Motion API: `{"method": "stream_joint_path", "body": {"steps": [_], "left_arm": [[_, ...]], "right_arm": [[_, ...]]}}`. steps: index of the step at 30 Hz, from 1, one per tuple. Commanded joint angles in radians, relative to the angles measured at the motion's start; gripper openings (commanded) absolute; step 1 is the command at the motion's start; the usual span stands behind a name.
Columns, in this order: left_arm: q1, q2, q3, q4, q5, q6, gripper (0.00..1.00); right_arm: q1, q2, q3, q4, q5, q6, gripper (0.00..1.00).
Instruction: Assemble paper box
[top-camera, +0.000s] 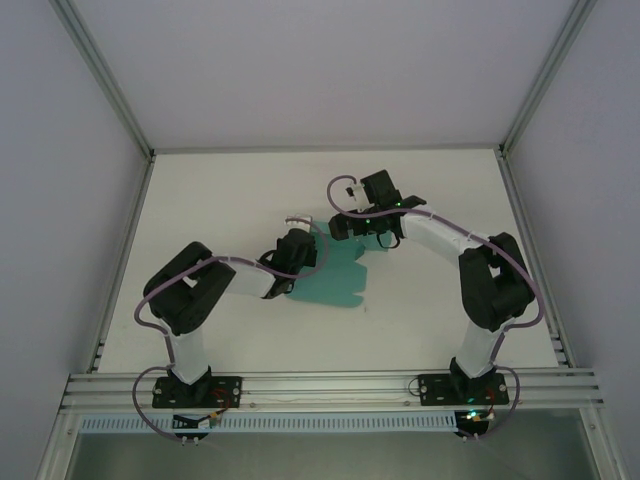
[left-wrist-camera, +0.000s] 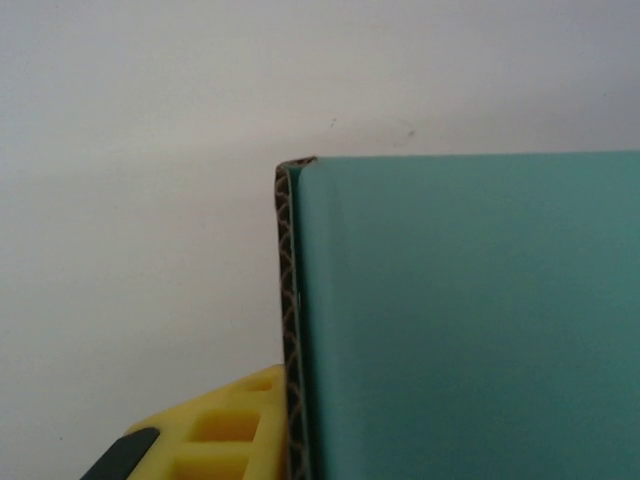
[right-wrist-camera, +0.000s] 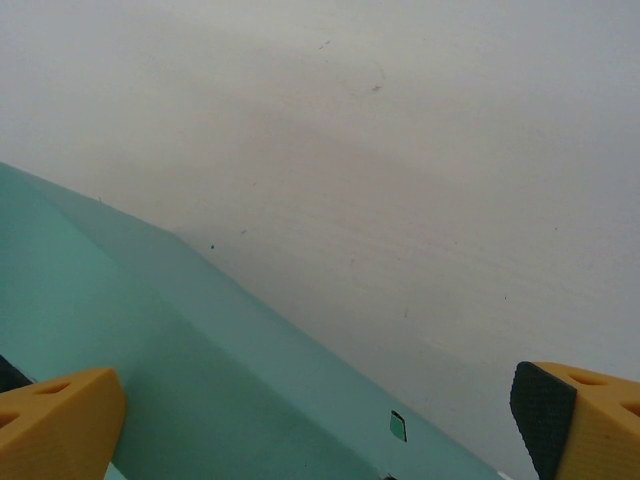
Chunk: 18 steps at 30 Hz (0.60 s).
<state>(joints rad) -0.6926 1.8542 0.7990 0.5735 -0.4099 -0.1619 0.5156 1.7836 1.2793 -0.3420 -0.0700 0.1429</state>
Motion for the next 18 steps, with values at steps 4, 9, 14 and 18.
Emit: {"method": "stream_joint_path", "body": {"steps": [4, 9, 14, 18], "left_arm": [[-0.012, 0.071, 0.082, -0.079, -0.03, 0.0, 0.02], [-0.013, 0.088, 0.12, -0.13, -0.095, -0.024, 0.0], [-0.013, 0.03, 0.096, -0.129, -0.113, -0.047, 0.0], [-0.013, -0.041, 0.122, -0.213, -0.136, -0.076, 0.0]], "right_arm": [[0.001, 0.02, -0.041, -0.059, -0.024, 0.011, 1.0], [0.002, -0.005, -0.049, -0.044, -0.016, 0.014, 1.0], [0.001, -0.056, -0.044, -0.012, 0.025, 0.033, 1.0], [0.0, -0.151, -0.055, 0.023, 0.13, 0.048, 1.0]]}}
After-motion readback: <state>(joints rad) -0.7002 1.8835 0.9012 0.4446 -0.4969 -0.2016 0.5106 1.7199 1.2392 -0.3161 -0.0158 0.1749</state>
